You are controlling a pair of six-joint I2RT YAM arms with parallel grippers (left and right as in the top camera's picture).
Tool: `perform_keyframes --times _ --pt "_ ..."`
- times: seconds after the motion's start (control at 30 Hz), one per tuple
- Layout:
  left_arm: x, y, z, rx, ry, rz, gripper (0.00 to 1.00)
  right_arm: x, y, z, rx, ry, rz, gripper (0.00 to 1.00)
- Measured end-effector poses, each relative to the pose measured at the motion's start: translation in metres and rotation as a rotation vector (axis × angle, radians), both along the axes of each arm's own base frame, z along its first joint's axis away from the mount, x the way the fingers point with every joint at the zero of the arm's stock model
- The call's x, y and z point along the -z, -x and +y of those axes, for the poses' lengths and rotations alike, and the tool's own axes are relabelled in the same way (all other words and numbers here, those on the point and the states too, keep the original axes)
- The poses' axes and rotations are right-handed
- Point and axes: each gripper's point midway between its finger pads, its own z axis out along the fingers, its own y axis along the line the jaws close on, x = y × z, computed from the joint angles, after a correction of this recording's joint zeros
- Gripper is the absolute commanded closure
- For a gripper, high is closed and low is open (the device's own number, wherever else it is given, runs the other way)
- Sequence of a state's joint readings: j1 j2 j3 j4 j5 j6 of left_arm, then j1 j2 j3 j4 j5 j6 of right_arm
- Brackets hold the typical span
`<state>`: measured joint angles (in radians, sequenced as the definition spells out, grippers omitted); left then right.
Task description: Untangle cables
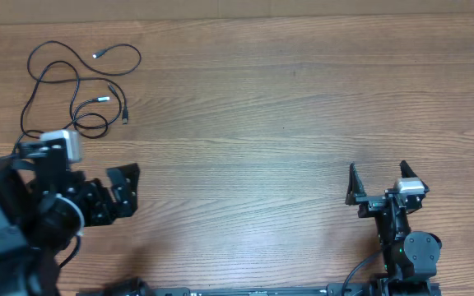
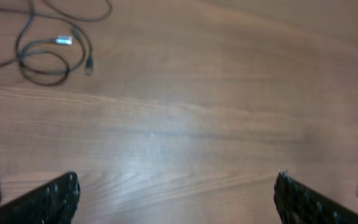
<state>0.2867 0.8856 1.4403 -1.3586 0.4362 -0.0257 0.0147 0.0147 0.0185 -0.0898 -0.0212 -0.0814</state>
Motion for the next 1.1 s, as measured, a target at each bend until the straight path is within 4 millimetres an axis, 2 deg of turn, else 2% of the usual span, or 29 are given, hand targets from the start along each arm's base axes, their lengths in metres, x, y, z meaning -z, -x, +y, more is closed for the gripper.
perform_keyframes --times 0.2,0.37,0.5,0.7,0.8,0.97,1.1 --pt "0.036 -0.013 -0.008 0.061 -0.035 -0.134 0.0 0.0 0.0 0.0 -0.001 0.0 0.0 0.0" --pt "0.094 0.005 -0.013 0.062 -0.02 -0.079 0.0 0.0 0.0 0.0 0.0 0.0 0.0 0.0" --pt "0.12 0.007 -0.013 0.064 -0.034 -0.117 0.0 0.0 0.0 0.0 0.0 0.0 0.0 0.0" --pt "0.117 -0.003 -0.021 0.114 -0.074 -0.302 0.0 0.0 0.0 0.0 0.0 0.0 0.0 0.0" --pt "0.117 -0.01 -0.025 0.14 -0.071 -0.356 0.0 0.0 0.0 0.0 -0.001 0.0 0.0 0.0" --pt "0.128 -0.017 -0.031 0.176 -0.058 -0.401 0.0 0.0 0.0 0.0 -0.001 0.0 0.0 0.0" --pt "0.123 -0.018 -0.042 0.235 -0.075 -0.51 0.0 0.0 0.0 0.0 0.0 0.0 0.0 0.0"
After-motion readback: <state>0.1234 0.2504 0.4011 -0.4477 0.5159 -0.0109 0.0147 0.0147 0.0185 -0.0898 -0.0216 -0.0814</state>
